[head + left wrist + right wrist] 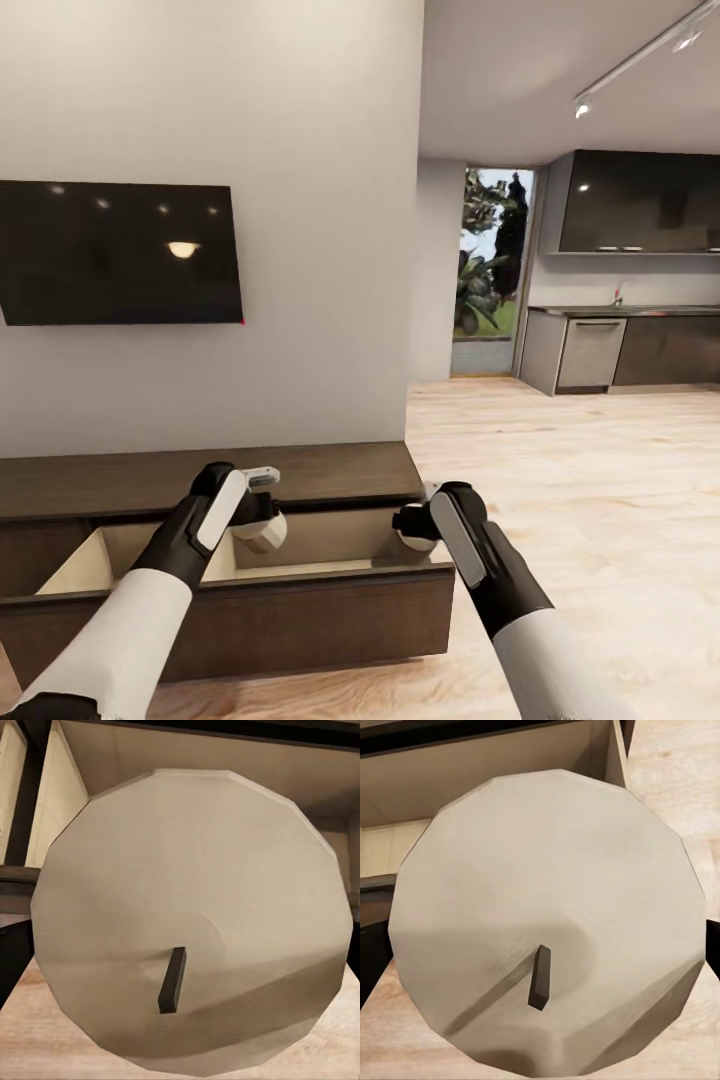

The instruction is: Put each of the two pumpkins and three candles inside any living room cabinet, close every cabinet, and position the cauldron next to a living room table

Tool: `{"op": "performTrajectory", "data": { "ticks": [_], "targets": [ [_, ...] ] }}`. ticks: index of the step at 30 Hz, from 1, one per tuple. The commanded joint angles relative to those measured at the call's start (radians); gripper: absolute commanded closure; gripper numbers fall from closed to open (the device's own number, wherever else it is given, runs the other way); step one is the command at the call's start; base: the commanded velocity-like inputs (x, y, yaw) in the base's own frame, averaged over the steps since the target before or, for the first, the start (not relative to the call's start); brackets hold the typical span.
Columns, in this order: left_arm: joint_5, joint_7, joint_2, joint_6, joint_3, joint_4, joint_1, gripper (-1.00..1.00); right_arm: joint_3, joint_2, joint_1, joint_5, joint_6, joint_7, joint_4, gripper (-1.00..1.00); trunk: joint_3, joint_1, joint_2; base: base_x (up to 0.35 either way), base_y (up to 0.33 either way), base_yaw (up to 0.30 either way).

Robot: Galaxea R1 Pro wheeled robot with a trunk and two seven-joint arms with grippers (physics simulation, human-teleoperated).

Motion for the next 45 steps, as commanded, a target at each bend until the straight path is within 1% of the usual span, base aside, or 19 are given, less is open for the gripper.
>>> {"op": "performTrajectory", "data": {
  "ticks": [1,5,6,7,9,10,12,13,15,16,18,19,21,23,26,30,36,45],
  "targets": [
    [0.010,0.012,-0.001,0.002,-0.002,0.001,-0.002,1.00,0.002,0.001,-0.006,-0.010,-0.005,-0.012,0.011,1.00,-0.001,0.000,-0.001,0.000,0.000,0.000],
    [0.009,0.014,-0.005,0.002,-0.002,0.002,-0.005,1.00,0.005,0.002,-0.014,-0.011,-0.029,-0.012,0.037,1.00,-0.001,0.000,-0.001,0.000,0.000,0.000],
    [0.009,0.015,-0.009,0.002,-0.002,0.004,-0.016,1.00,0.006,0.003,-0.019,-0.012,-0.035,-0.012,0.047,1.00,-0.001,0.000,-0.001,0.000,0.000,0.000],
    [0.009,0.015,-0.015,0.002,-0.002,0.018,-0.034,1.00,0.007,0.003,-0.038,-0.015,-0.043,-0.012,0.065,1.00,-0.001,0.000,-0.001,0.000,0.000,0.000],
    [0.010,0.014,-0.024,0.002,-0.001,0.093,-0.081,1.00,0.007,0.004,-0.114,-0.018,-0.053,-0.012,0.153,1.00,-0.001,0.000,-0.001,0.000,0.000,0.000],
    [0.010,0.013,-0.025,0.002,-0.001,0.118,-0.097,1.00,0.008,0.004,-0.134,-0.019,-0.055,-0.012,0.182,1.00,-0.001,0.000,-0.001,0.000,0.000,0.000],
    [0.010,0.008,-0.032,0.002,-0.001,0.216,-0.168,1.00,0.008,0.003,-0.199,-0.021,-0.062,-0.010,0.286,1.00,-0.001,0.000,-0.001,0.000,0.000,0.000],
    [0.011,0.007,-0.034,0.002,0.000,0.235,-0.184,1.00,0.008,0.003,-0.211,-0.021,-0.064,-0.010,0.302,1.00,-0.001,0.000,-0.001,0.000,0.000,0.000],
    [0.011,0.007,-0.049,0.002,0.000,0.290,-0.232,1.00,0.007,0.002,-0.250,-0.021,-0.066,-0.011,0.341,1.00,-0.001,0.000,-0.001,0.000,0.000,0.000],
    [0.010,0.006,-0.053,0.002,0.000,0.302,-0.241,1.00,0.007,0.002,-0.259,-0.021,-0.066,-0.011,0.349,1.00,-0.001,0.000,-0.001,0.000,0.000,0.000],
    [0.010,0.004,-0.064,0.002,0.000,0.364,-0.273,1.00,0.006,0.002,-0.293,-0.021,-0.065,-0.012,0.378,1.00,-0.001,0.000,-0.001,0.000,0.000,0.000],
    [0.010,0.003,-0.065,0.002,0.000,0.384,-0.282,1.00,0.006,0.003,-0.299,-0.021,-0.066,-0.012,0.386,1.00,-0.001,0.000,-0.001,0.000,0.000,0.000],
    [0.009,-0.008,-0.069,0.002,0.000,0.453,-0.316,1.00,0.006,0.007,-0.318,-0.022,-0.068,-0.011,0.415,1.00,-0.001,0.000,-0.001,0.000,0.000,0.000],
    [0.009,-0.014,-0.072,0.002,0.000,0.487,-0.332,1.00,0.007,0.016,-0.329,-0.022,-0.069,-0.011,0.439,1.00,-0.001,0.000,-0.001,0.000,0.000,0.000],
    [0.009,-0.018,-0.080,0.002,0.000,0.525,-0.343,1.00,0.007,0.031,-0.345,-0.022,-0.070,-0.010,0.486,1.00,-0.001,0.000,-0.001,0.000,0.000,0.000],
    [0.009,-0.019,-0.084,0.002,0.000,0.547,-0.347,1.00,0.009,0.039,-0.352,-0.023,-0.071,-0.010,0.520,1.00,-0.001,0.000,-0.001,0.000,0.000,0.000],
    [0.008,-0.019,-0.080,0.002,-0.002,0.566,-0.347,1.00,0.010,0.039,-0.354,-0.024,-0.071,-0.009,0.580,1.00,-0.001,0.000,-0.001,0.000,0.000,0.000],
    [0.005,-0.018,-0.075,0.002,-0.005,0.569,-0.343,1.00,0.012,0.039,-0.351,-0.025,-0.069,-0.003,0.601,1.00,-0.001,0.000,-0.001,0.021,0.043,0.000]
  ]
}}
